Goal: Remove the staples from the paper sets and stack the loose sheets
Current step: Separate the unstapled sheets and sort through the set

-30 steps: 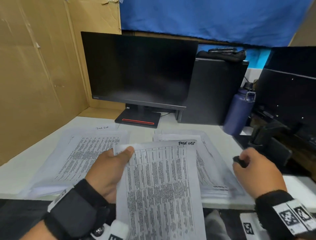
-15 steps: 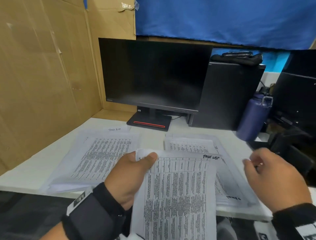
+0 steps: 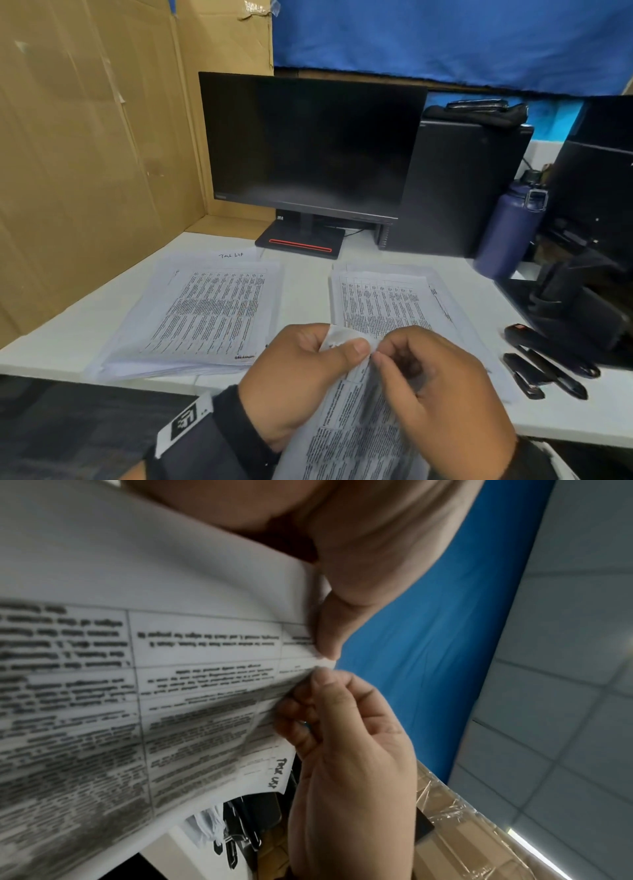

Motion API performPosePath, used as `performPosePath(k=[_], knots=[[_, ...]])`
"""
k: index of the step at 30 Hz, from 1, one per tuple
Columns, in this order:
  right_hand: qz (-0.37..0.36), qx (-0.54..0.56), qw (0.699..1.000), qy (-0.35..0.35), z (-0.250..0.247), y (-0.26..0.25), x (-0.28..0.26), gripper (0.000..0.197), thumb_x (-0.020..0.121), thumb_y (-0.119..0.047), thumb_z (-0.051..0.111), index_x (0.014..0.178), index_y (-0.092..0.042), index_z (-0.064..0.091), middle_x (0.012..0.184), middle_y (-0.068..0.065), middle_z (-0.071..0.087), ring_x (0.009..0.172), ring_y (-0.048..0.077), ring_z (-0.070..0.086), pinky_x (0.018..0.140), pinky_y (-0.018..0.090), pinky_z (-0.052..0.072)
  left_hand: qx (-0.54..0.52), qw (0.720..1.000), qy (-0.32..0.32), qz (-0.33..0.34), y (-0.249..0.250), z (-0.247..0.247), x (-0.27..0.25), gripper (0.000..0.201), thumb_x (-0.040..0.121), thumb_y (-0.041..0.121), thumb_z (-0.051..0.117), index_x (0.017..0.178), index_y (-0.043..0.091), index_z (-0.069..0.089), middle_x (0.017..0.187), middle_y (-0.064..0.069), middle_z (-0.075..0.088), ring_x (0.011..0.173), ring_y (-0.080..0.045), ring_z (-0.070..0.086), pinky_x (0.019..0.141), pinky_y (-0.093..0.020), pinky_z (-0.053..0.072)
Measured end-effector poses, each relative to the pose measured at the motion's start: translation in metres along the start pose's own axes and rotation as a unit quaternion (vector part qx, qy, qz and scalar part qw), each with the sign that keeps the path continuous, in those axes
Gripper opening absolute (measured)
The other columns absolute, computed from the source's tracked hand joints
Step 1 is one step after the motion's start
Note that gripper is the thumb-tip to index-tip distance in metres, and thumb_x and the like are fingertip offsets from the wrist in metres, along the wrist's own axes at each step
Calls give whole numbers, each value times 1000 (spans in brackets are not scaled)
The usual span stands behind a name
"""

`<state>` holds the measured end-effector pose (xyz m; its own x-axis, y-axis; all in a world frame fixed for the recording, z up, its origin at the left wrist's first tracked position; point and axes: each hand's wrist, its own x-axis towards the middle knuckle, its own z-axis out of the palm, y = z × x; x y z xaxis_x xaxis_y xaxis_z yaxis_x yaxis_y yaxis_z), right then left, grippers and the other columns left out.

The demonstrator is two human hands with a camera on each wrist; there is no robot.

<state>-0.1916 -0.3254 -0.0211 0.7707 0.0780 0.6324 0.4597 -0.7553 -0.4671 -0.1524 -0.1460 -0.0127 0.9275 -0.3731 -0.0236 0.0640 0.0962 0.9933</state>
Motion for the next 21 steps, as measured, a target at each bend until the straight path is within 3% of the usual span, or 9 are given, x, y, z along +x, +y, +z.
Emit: performPosePath(k=[3,5,7,10,14,17,21], knots=[[45,-8,999,-4,4,2,-3,13,81,-40,61,73,-31,58,64,-12,58,61,6,58,54,21,45,2,1000,-11,-1,-5,1,1,18,82,25,81,89,8,82,88,-23,78,77,-30,73,82,-48,59],[83,10,996,-22,7,2,-4,16,83,-36,64,70,-29,57,62,-10,60,59,10,57,54,23,45,33,999,-12,6,-7,1,2,26,79,34,80,89,10,82,92,-28,77,81,-31,71,85,-55,58],[116,23,992,-50,7,3,-2,20,85,-31,65,68,-27,55,60,-12,60,58,10,56,54,23,43,62,998,-10,10,-9,0,4,36,75,43,81,89,9,81,96,-35,73,81,-31,67,84,-54,56],[143,31,984,-98,7,1,0,21,86,-35,58,68,-26,52,62,-14,59,58,10,53,56,27,44,50,998,-24,-18,-10,-4,7,24,76,34,81,84,11,81,93,-29,76,80,-31,69,82,-48,56],[152,37,976,-151,7,2,1,24,94,-36,51,72,-26,50,65,-15,59,59,9,52,57,27,42,64,997,-30,-34,-14,-7,8,20,78,32,78,82,12,80,93,-27,77,82,-36,72,89,-60,57],[156,36,975,-153,7,3,0,25,97,-31,49,73,-26,47,62,-5,55,63,9,51,60,27,42,76,996,-29,-41,-16,-7,9,25,79,32,78,87,9,80,95,-27,78,87,-41,73,92,-65,55],[163,61,975,-140,8,0,1,22,98,-29,52,76,-27,50,67,-5,60,66,8,56,59,22,42,89,995,-18,-47,-14,-10,10,22,84,30,76,89,9,80,95,-25,79,93,-46,75,93,-65,56]])
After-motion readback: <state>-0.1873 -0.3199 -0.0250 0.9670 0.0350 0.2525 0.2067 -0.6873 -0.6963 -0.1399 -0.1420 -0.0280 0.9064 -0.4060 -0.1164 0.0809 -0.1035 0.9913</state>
